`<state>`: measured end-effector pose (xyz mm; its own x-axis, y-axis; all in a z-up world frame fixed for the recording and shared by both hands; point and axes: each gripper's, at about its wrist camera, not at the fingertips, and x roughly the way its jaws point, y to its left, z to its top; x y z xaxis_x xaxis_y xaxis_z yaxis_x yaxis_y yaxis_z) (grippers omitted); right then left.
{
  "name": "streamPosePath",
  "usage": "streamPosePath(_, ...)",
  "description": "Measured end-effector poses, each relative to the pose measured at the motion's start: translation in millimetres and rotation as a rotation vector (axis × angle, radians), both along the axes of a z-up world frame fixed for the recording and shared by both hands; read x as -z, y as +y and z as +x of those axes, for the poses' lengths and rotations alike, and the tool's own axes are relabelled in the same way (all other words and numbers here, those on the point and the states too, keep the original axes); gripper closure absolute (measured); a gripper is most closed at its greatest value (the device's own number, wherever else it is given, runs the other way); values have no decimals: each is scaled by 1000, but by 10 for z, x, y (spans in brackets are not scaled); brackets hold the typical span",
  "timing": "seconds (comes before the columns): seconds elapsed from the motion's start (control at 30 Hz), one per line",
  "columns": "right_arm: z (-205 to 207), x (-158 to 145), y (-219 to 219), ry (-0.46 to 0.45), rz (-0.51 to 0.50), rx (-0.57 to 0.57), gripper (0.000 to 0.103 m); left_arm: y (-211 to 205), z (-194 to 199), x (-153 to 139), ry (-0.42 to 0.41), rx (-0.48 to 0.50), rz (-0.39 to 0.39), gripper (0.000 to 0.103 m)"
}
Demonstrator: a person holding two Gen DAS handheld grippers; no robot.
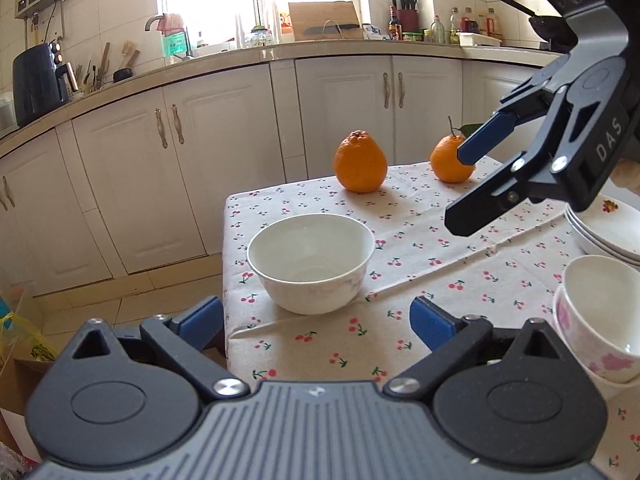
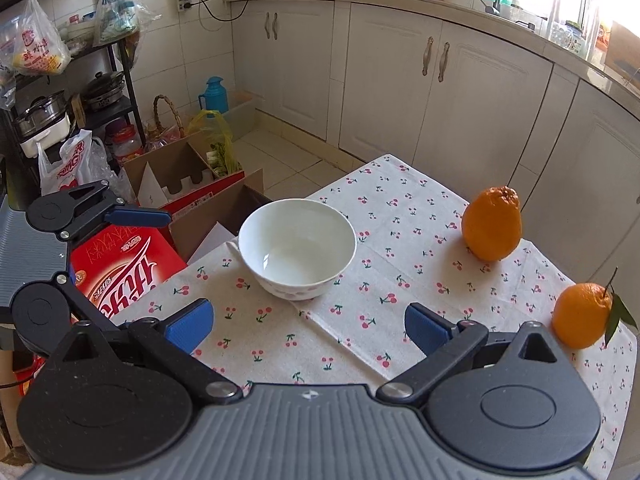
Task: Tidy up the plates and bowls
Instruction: 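Move the right gripper to the last white bowl and grasp its rim, then lift the held bowl and carry it toward the nested bowls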
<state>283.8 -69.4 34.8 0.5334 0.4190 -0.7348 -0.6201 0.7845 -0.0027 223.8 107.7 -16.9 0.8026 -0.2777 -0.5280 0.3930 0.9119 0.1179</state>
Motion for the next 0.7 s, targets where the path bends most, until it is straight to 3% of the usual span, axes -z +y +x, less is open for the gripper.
streamPosePath(0.53,933,301,249,123,48,-58,2,-78,561,287,30,43,-7,5)
streamPosePath(0.7,1125,432,309,172,62,-61,13,-95,644,334,42,61,-15,7)
